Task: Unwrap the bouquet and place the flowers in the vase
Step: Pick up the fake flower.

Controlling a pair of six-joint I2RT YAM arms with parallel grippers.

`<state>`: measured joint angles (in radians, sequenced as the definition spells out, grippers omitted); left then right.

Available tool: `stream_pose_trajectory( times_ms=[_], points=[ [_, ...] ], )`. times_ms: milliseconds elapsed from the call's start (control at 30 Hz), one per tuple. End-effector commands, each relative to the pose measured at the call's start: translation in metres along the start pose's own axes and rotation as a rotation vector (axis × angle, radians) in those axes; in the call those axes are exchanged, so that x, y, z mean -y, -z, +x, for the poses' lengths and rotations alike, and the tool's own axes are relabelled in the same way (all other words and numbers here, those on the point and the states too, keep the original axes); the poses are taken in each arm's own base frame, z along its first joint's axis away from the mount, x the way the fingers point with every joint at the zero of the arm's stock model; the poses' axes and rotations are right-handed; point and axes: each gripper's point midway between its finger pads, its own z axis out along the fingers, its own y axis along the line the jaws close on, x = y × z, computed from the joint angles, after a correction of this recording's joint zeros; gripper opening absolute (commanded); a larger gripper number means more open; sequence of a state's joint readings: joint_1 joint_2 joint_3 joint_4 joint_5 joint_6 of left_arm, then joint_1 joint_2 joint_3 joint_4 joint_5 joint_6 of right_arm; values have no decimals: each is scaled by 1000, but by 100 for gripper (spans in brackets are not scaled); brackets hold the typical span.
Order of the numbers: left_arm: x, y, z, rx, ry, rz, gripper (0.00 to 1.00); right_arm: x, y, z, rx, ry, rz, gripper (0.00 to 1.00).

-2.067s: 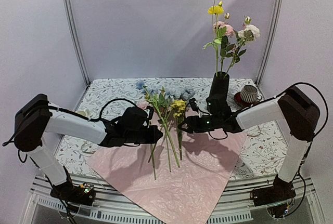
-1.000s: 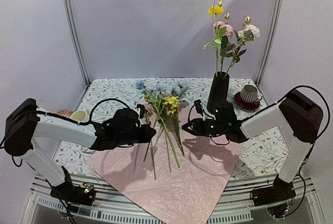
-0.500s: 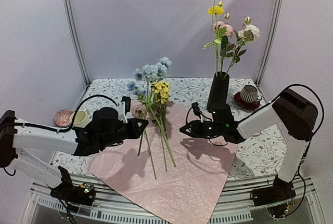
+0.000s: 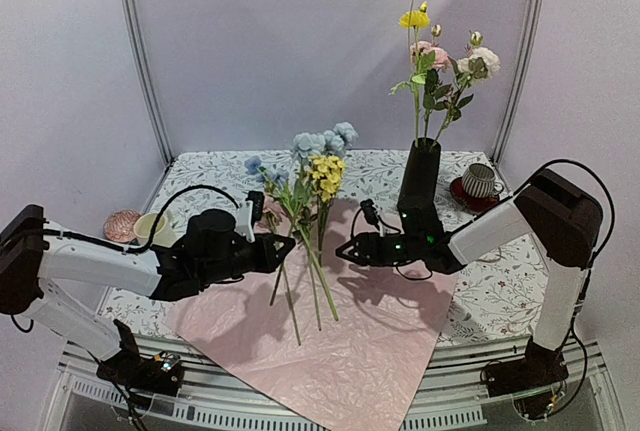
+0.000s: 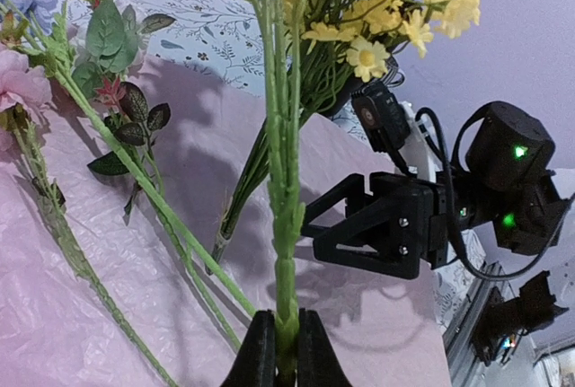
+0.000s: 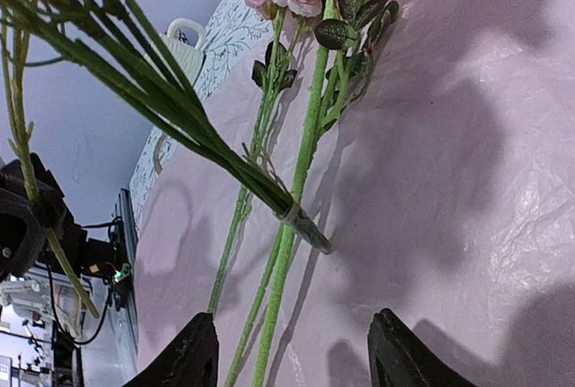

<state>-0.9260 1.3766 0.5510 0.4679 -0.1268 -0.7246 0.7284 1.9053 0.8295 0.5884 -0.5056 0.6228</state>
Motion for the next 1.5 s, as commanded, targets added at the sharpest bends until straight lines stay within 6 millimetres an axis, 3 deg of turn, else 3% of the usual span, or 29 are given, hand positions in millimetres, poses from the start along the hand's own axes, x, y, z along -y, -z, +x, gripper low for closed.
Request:
stream_pose_trajectory(
  times_ms=[0,200,500,867,1033,1233,1467],
  points=[
    [15,-1,-21,56,-11,53,0,-4,1,-4,2,32,16,64],
    [25,3,-22,63,-26,114,1,1,12,-9,27,57,83,73],
    [41,13,-29,92,-46,196,2,20,49,-22,99,65,197,81],
    [38,16,-31,108,-42,189,2,69,95,-17,138,-19,359,81],
    [40,17,-34,119,-39,199,3,78,103,-16,139,-45,369,81],
    [39,19,-37,146,-21,210,3,62,93,-16,104,-22,260,79],
    [32,30,-41,219,32,224,6,-2,78,-32,113,109,-15,75]
  ],
)
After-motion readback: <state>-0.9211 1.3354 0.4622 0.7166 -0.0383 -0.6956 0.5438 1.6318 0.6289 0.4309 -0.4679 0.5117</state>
